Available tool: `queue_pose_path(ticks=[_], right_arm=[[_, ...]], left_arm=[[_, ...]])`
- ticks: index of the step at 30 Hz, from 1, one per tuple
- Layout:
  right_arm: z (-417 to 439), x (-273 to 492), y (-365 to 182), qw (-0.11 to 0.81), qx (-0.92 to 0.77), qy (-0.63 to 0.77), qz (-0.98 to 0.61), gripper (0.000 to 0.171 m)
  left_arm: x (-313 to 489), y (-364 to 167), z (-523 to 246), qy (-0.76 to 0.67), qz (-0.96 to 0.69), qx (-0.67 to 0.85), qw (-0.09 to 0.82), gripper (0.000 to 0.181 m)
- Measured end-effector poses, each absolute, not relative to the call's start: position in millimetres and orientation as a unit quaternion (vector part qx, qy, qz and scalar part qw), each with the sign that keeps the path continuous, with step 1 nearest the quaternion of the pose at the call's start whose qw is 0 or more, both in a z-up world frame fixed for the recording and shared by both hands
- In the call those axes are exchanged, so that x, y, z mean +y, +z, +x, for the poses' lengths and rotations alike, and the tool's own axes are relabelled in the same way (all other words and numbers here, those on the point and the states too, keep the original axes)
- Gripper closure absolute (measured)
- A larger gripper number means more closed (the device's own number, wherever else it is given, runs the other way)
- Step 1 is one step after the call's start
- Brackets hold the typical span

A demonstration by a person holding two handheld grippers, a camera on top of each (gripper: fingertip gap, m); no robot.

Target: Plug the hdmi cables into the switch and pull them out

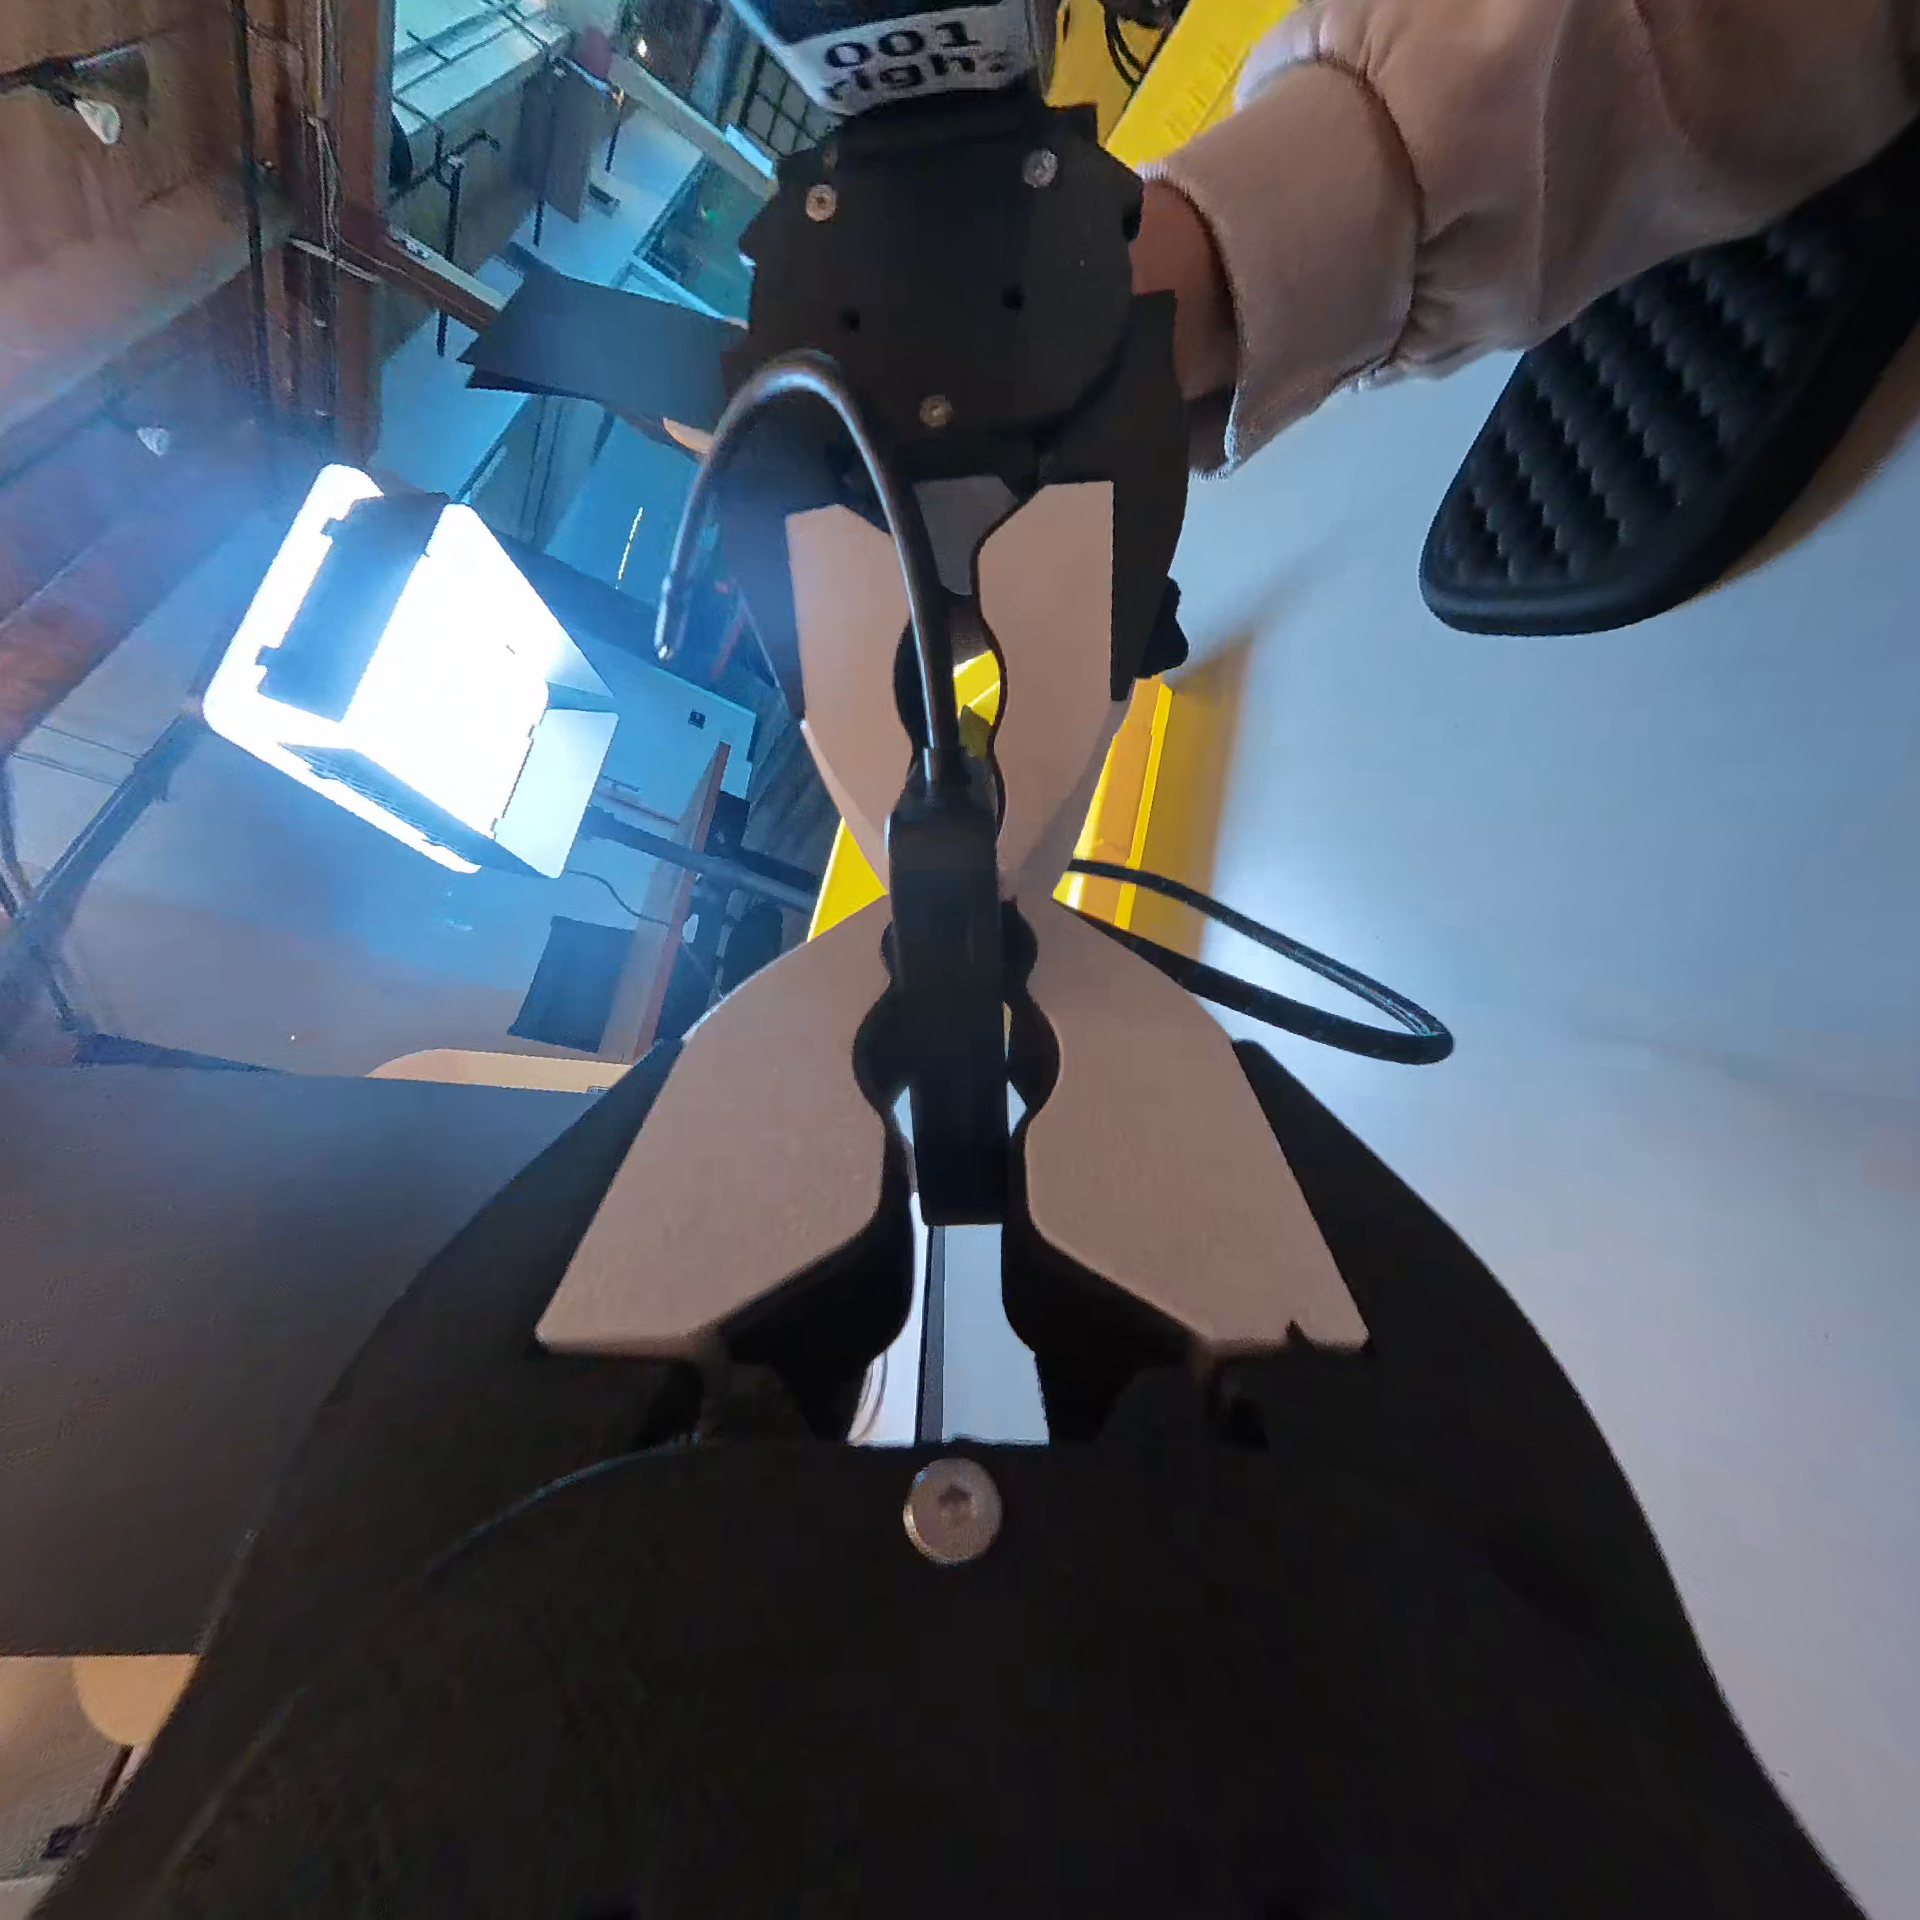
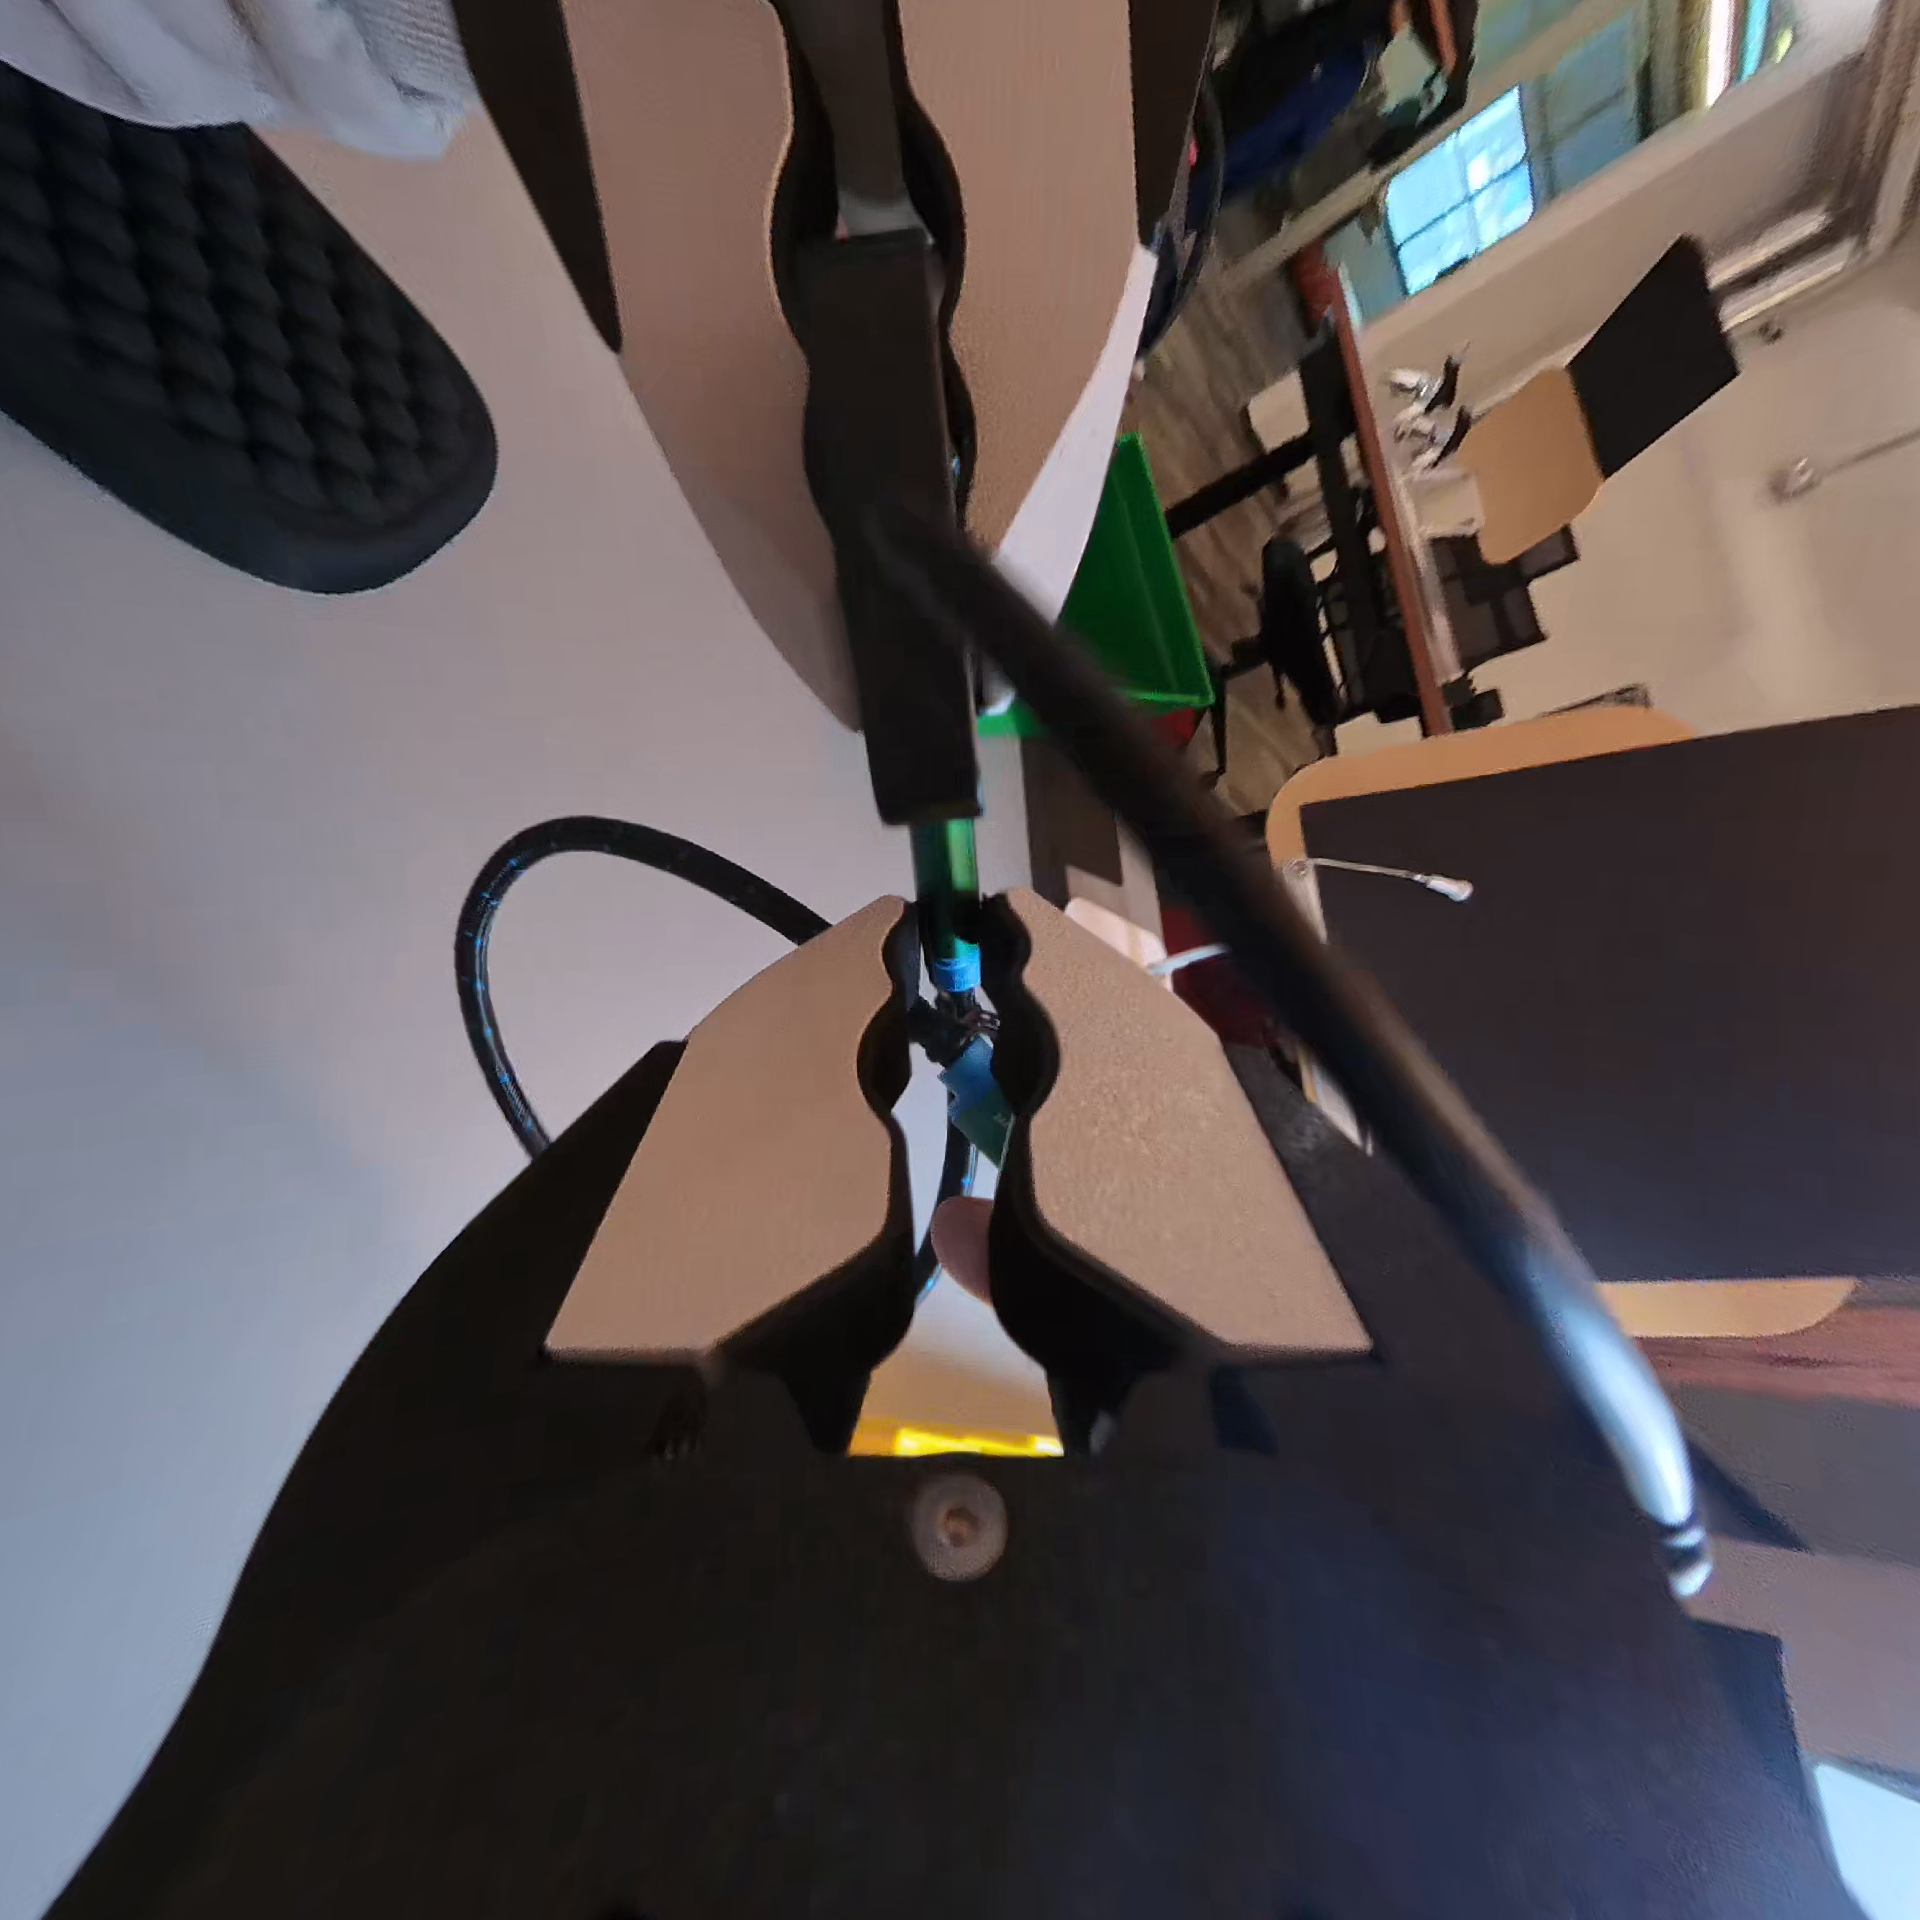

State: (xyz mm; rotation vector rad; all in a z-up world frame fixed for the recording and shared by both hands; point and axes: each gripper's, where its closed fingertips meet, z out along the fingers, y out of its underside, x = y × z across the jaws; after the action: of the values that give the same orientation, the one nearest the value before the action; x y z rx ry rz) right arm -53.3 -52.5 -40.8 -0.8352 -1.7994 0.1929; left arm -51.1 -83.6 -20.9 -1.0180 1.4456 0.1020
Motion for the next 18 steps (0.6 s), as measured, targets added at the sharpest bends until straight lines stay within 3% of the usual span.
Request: queue_pose_path(ticks=[8,9,11,18], right_arm=[[-49,-50,-40,0.527,-0.781,0.051,-0.331,0.160],[-33,-20,-52,0.495,-0.782,-0.034,-0.377,0.160],[-13,3,-61,0.489,-0.769,-0.001,-0.412,0.160],[29,33,1,0.552,-0.694,0.012,-0.462,0.159]], left_arm=[[-85,-18,-57,0.034,-0.444,0.638,0.628,0.167],[-89,-7,-62,0.033,-0.433,0.629,0.645,0.167],[-106,40,-92,0.042,-0.421,0.581,0.696,0.167],[-116,73,-137,0.067,-0.430,0.527,0.730,0.167]])
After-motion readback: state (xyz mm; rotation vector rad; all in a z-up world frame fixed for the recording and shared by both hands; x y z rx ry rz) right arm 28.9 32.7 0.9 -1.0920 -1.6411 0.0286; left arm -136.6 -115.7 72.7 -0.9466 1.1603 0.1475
